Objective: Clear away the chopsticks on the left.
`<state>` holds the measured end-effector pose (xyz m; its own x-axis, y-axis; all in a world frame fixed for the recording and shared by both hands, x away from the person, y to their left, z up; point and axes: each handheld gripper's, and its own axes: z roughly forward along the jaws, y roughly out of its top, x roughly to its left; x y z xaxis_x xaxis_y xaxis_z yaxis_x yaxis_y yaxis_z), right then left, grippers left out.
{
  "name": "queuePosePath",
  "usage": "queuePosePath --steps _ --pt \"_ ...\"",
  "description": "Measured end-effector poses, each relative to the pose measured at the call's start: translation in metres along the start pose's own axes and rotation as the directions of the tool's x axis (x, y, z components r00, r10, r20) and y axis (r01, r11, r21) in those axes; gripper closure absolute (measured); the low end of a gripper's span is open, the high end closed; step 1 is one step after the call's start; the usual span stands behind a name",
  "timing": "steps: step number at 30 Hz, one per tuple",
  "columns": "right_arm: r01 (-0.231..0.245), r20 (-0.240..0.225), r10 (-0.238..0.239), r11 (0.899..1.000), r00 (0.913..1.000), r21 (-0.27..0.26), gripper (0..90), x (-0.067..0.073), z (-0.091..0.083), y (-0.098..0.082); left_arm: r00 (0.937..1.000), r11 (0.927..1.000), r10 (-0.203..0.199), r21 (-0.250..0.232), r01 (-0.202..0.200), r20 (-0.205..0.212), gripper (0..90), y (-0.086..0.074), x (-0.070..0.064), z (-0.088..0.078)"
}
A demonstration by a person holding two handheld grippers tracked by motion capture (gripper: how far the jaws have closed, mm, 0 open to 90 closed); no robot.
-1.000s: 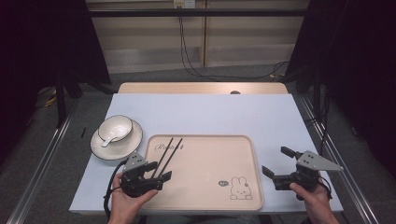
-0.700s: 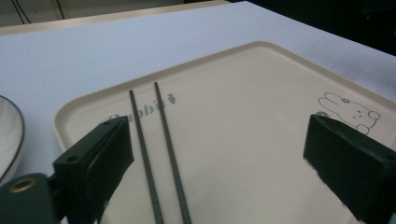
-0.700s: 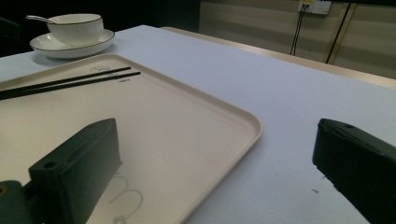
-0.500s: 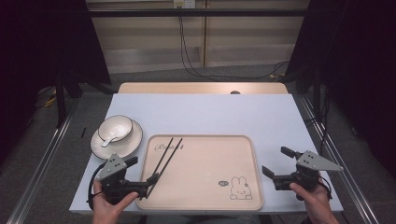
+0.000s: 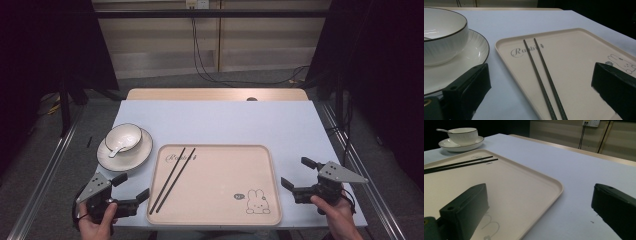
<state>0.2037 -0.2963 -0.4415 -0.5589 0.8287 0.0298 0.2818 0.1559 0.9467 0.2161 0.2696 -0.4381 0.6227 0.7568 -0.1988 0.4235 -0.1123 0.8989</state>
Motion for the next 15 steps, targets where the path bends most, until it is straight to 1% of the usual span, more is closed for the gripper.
queuePosePath --steps 1,2,3,5,7,8,9,10,11,12,13,14,15 --pt "0.004 0.001 -0.004 1.000 1.0000 -0.002 0.7 0.000 0.000 0.000 1.0000 1.0000 0.000 0.000 0.000 0.000 2.4 0.000 0.000 0.000" --pt "-0.001 0.001 0.001 1.000 1.0000 0.000 0.7 0.000 -0.001 0.000 0.9999 0.9988 0.001 -0.049 -0.002 -0.016 2.3 0.002 0.002 -0.011" --pt "0.001 -0.002 -0.001 1.000 1.0000 0.000 0.7 0.000 -0.001 0.000 0.9999 0.9983 0.000 -0.058 -0.001 -0.016 2.3 0.002 0.003 -0.014" --pt "0.004 -0.005 -0.004 1.000 1.0000 -0.002 0.7 -0.001 -0.001 0.000 0.9989 0.9978 -0.012 -0.066 0.009 -0.046 2.3 -0.001 0.006 -0.019" --pt "0.007 0.001 -0.007 1.000 1.0000 -0.004 0.7 -0.001 -0.001 0.000 0.9988 0.9969 -0.025 -0.076 0.022 -0.042 2.3 -0.003 0.010 -0.022" --pt "0.004 0.005 -0.004 1.000 1.0000 -0.005 0.7 -0.001 -0.002 0.000 0.9986 0.9971 -0.014 -0.076 0.010 -0.050 2.3 -0.005 0.011 -0.023" --pt "0.002 0.004 -0.002 1.000 1.0000 -0.006 0.7 -0.001 -0.002 0.000 0.9989 0.9968 -0.002 -0.080 -0.001 -0.047 2.4 -0.005 0.014 -0.027" --pt "0.001 0.006 -0.001 1.000 1.0000 -0.007 0.7 -0.001 -0.002 0.000 0.9974 0.9927 -0.015 -0.120 0.006 -0.071 2.3 -0.007 0.015 -0.029" --pt "0.000 0.009 0.000 1.000 1.0000 -0.008 0.7 -0.001 -0.002 0.000 0.9955 0.9896 -0.052 -0.138 0.041 -0.078 2.1 -0.011 0.017 -0.031" --pt "-0.004 0.011 0.004 1.000 0.9999 -0.008 0.7 -0.001 -0.002 0.000 0.9931 0.9887 -0.081 -0.133 0.069 -0.085 2.1 -0.012 0.019 -0.031" --pt "-0.002 0.009 0.003 1.000 1.0000 -0.009 0.7 -0.001 -0.002 0.000 0.9910 0.9861 -0.097 -0.144 0.083 -0.092 2.1 -0.012 0.021 -0.033" --pt "-0.001 0.009 0.001 1.000 1.0000 -0.005 0.7 -0.002 -0.002 0.000 0.9913 0.9838 -0.095 -0.160 0.080 -0.091 2.1 -0.011 0.022 -0.035" --pt "-0.003 0.013 0.003 1.000 0.9999 -0.009 0.7 -0.002 -0.001 0.000 0.9900 0.9840 -0.086 -0.165 0.067 -0.112 2.1 -0.012 0.022 -0.036"
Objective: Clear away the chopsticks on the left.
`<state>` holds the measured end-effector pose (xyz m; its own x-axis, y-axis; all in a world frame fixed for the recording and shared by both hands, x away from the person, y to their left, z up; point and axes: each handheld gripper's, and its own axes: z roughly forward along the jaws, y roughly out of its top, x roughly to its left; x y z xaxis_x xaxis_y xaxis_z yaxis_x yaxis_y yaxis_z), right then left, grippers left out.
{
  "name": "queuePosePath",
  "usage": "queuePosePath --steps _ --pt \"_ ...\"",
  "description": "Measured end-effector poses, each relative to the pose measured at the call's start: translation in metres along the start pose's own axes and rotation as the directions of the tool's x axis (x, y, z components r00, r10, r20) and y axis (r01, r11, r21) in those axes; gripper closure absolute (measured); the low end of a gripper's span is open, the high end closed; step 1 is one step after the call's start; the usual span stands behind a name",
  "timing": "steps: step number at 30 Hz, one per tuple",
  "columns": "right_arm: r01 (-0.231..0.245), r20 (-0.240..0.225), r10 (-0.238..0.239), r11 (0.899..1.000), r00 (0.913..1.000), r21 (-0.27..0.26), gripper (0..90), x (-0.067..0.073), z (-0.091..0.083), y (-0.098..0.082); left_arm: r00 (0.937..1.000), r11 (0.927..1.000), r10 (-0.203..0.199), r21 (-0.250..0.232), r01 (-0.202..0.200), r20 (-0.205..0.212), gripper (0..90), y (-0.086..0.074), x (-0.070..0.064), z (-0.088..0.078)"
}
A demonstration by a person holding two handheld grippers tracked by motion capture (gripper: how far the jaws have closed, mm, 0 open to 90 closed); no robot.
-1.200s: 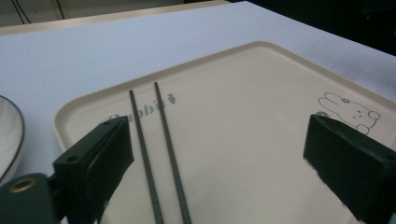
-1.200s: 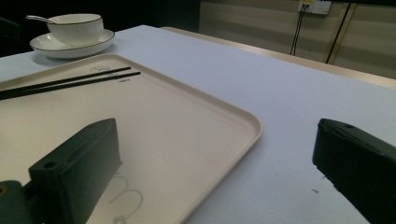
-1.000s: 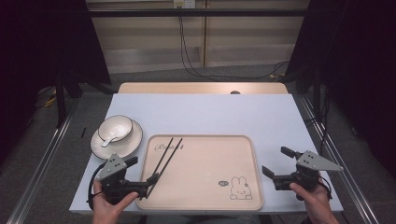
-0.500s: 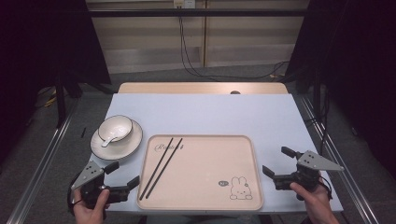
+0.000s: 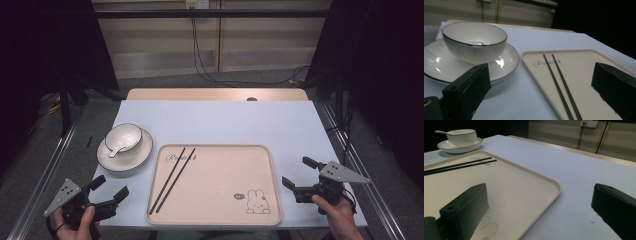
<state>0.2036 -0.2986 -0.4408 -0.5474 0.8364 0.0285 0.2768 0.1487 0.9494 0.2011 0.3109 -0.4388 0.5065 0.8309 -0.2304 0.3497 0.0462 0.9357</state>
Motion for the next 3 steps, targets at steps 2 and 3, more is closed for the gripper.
queuePosePath --steps 2,3 --pt "0.004 -0.001 -0.004 1.000 1.0000 0.000 0.7 -0.0004 -0.0005 -0.0001 0.9999 0.9998 0.002 0.018 -0.003 0.012 2.1 -0.0017 0.0004 0.0005" --pt "0.004 -0.002 -0.004 1.000 1.0000 0.000 0.7 -0.0006 -0.0005 -0.0001 0.9999 0.9998 0.002 0.018 -0.003 0.012 2.1 -0.0017 0.0004 0.0005"
